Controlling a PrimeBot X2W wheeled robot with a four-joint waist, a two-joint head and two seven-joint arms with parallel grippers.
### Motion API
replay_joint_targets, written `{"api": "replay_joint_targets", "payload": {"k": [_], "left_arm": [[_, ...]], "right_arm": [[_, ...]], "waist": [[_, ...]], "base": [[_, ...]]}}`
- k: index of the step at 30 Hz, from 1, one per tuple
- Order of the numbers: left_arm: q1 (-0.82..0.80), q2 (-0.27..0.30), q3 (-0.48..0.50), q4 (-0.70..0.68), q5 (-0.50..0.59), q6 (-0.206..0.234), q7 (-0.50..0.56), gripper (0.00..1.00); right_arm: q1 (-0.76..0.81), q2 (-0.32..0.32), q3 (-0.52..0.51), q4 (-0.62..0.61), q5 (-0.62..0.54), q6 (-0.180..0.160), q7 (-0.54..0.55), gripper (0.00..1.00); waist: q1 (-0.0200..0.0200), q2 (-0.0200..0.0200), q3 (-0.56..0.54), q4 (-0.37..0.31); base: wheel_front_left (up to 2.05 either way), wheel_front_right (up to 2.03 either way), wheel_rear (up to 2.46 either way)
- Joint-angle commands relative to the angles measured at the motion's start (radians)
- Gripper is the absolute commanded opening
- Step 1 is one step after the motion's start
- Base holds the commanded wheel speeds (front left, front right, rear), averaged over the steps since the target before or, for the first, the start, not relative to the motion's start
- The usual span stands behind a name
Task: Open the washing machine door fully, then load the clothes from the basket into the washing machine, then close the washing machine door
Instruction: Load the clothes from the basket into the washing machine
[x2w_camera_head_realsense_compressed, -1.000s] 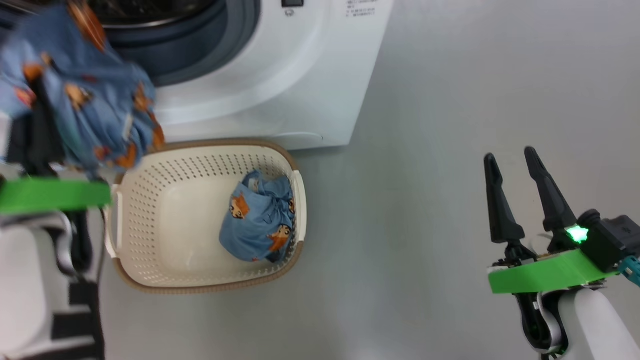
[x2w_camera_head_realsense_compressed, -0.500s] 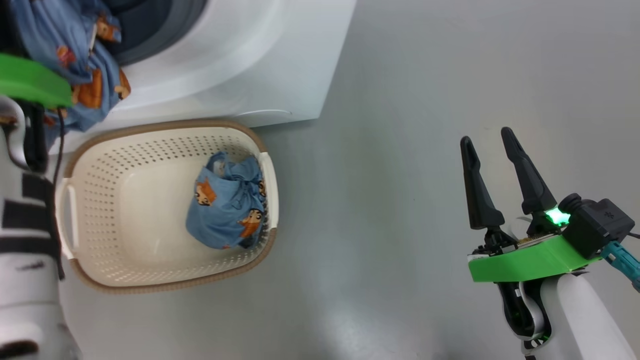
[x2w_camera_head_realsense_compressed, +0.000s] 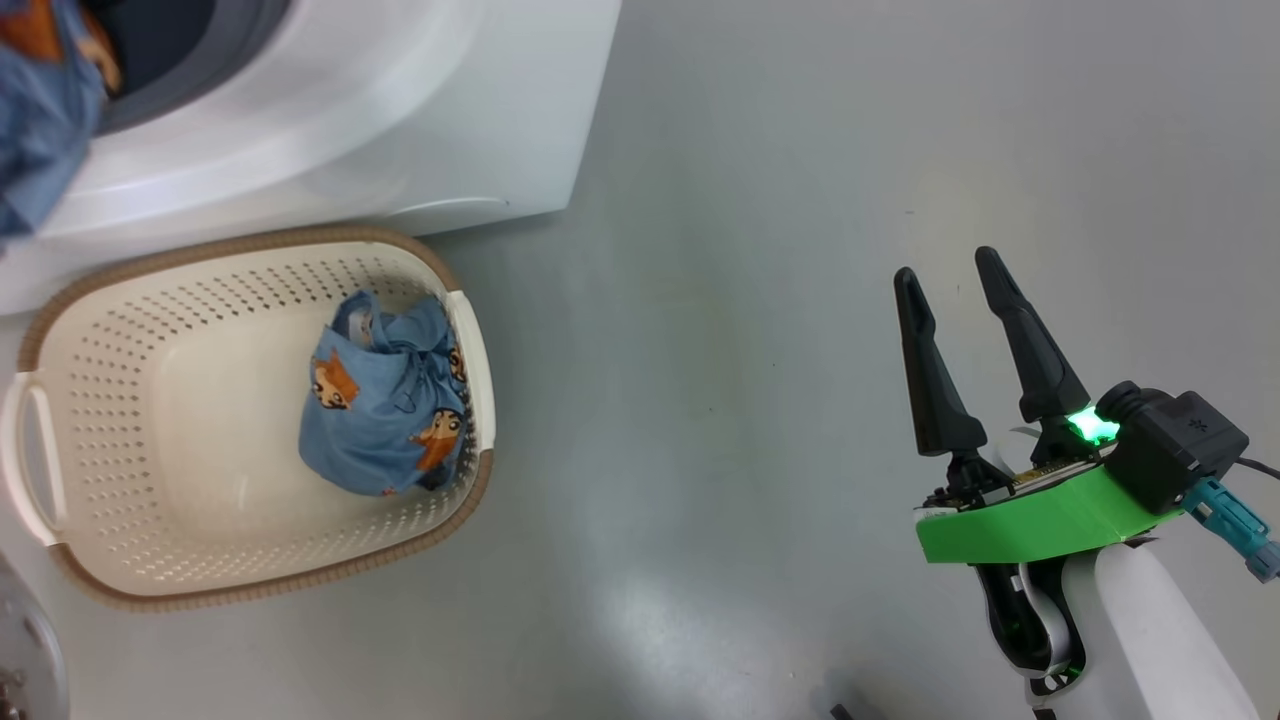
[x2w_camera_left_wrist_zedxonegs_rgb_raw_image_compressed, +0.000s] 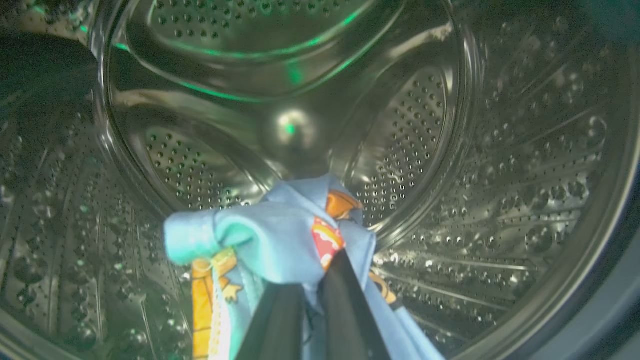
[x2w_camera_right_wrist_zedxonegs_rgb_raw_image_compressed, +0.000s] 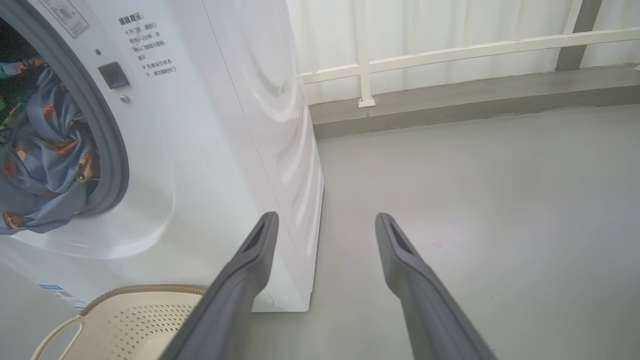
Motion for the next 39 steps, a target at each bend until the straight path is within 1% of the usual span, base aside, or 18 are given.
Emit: {"api": "replay_joint_targets", "payload": {"k": [1,2,6,8,10,11,12,13,16,18,23,25,33,39], "left_arm": [[-0.015,0.051,0.003,-0.021,-0.006,-0.002,-0.006,0.00],[-0.022,0.054,-0.002,-0.090,-0.004,-0.004,-0.006,0.00],[-0.009,0.058,-0.008,-0.231,0.003,-0.005,-0.006,0.00],[0.011,0.057,0.001,-0.276,-0.001,-0.006,-0.006,0.00],[0.035,0.055,0.017,-0.279,-0.005,-0.006,-0.006,0.00],[0.049,0.054,0.022,-0.263,-0.004,-0.004,-0.006,0.21],[0.062,0.051,0.027,-0.226,-0.006,-0.001,-0.006,0.69],[0.068,0.051,0.027,-0.190,-0.004,0.000,-0.006,1.00],[0.062,0.054,0.027,-0.111,0.000,0.006,-0.006,1.00],[0.053,0.055,0.026,-0.085,0.002,0.006,-0.006,1.00],[0.043,0.050,0.031,-0.053,-0.003,0.007,-0.006,1.00],[0.047,0.047,0.038,-0.043,-0.006,0.015,-0.006,1.00],[0.090,0.030,0.049,-0.054,-0.007,0.021,-0.006,1.00],[0.158,0.006,0.055,-0.096,-0.007,0.017,-0.006,1.00]], "right_arm": [[-0.001,0.003,0.024,-0.026,0.013,0.006,-0.008,1.00],[-0.004,0.004,0.023,-0.028,0.013,0.006,-0.008,1.00],[-0.011,0.005,0.021,-0.032,0.012,0.006,-0.008,1.00],[-0.015,0.006,0.023,-0.032,0.011,0.006,-0.008,1.00],[-0.019,0.007,0.026,-0.032,0.011,0.006,-0.008,1.00],[-0.020,0.007,0.028,-0.031,0.012,0.006,-0.008,1.00],[-0.020,0.008,0.030,-0.031,0.012,0.006,-0.008,1.00],[-0.020,0.008,0.033,-0.030,0.012,0.006,-0.008,1.00],[-0.018,0.009,0.036,-0.029,0.014,0.006,-0.008,1.00],[-0.018,0.010,0.035,-0.029,0.014,0.006,-0.008,1.00],[-0.021,0.010,0.035,-0.027,0.014,0.006,-0.008,1.00],[-0.022,0.010,0.035,-0.026,0.014,0.006,-0.008,1.00],[-0.020,0.009,0.031,-0.025,0.012,0.006,-0.008,1.00],[-0.016,0.001,0.016,-0.023,0.009,0.006,-0.008,1.00]], "waist": [[-0.0001,-0.0001,0.007,-0.005],[-0.0001,-0.0001,0.014,-0.006],[-0.0001,-0.0001,0.028,-0.006],[-0.0001,-0.0001,0.032,-0.006],[-0.0001,-0.0001,0.035,-0.006],[-0.0001,-0.0001,0.036,-0.005],[-0.0001,-0.0001,0.035,-0.005],[-0.0001,-0.0001,0.034,-0.004],[-0.0001,-0.0001,0.033,-0.002],[-0.0001,-0.0001,0.033,0.000],[-0.0001,-0.0001,0.029,0.004],[-0.0001,-0.0001,0.025,0.004],[-0.0001,-0.0001,0.009,0.007],[-0.0001,-0.0001,-0.012,0.020]], "base": [[0.00,0.00,0.00],[0.00,0.00,0.00],[0.00,0.00,0.00],[0.00,0.00,0.00],[0.00,0.00,0.00],[0.00,0.00,0.00],[0.00,0.00,0.00],[0.00,0.00,0.00],[0.00,0.00,0.00],[0.00,0.00,0.00],[0.00,0.00,0.00],[0.00,0.00,0.00],[0.00,0.00,0.00],[0.00,0.00,0.00]]}}
